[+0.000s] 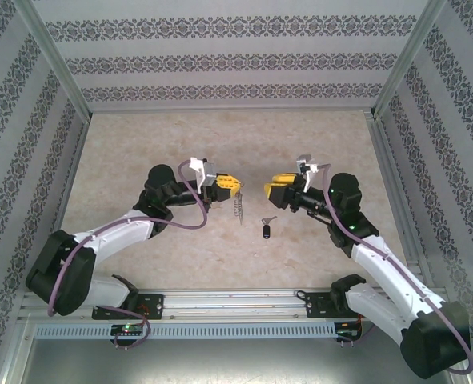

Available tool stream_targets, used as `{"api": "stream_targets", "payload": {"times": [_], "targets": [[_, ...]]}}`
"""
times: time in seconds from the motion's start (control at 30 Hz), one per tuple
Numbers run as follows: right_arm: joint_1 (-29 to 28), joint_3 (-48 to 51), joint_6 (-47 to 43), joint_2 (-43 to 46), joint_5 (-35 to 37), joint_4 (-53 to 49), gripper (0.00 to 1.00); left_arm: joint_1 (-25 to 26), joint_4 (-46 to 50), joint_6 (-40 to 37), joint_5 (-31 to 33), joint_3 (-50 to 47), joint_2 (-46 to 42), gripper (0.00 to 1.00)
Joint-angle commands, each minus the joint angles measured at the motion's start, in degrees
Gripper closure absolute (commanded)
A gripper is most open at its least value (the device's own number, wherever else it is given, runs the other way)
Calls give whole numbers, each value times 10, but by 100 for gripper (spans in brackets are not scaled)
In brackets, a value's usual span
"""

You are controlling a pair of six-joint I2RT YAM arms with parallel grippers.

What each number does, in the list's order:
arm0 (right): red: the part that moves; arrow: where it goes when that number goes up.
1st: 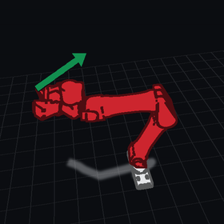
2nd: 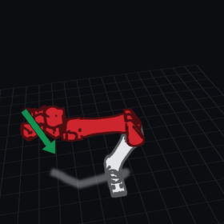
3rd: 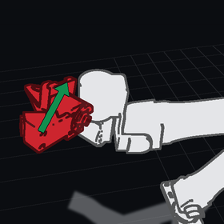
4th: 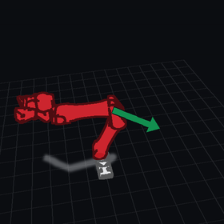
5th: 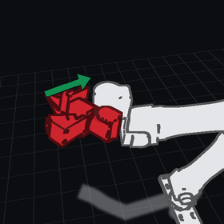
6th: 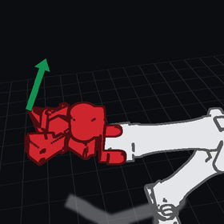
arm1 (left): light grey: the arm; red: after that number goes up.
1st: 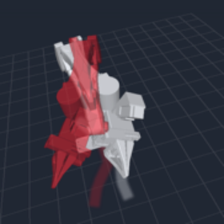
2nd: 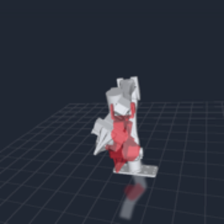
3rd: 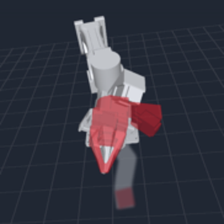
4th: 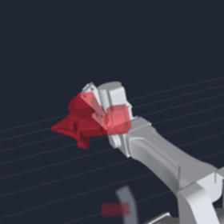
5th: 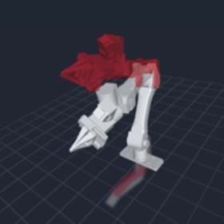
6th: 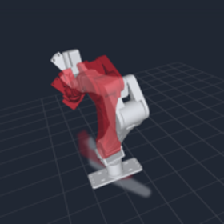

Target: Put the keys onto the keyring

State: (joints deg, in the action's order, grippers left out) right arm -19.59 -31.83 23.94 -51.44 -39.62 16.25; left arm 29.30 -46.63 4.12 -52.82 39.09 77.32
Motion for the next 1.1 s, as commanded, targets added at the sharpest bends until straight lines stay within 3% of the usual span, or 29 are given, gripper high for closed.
{"api": "stream_targets", "payload": {"times": [0.0,0.57,1.07], "targets": [[5,3,-38,-12,-44,28,44,7,30,-16,-44,36,2,100],[-6,-34,-41,-63,-168,60,50,7,253,-25,-100,131,4,100],[-51,-73,-49,-104,-167,74,57,7,255,-11,-111,130,5,100]]}}
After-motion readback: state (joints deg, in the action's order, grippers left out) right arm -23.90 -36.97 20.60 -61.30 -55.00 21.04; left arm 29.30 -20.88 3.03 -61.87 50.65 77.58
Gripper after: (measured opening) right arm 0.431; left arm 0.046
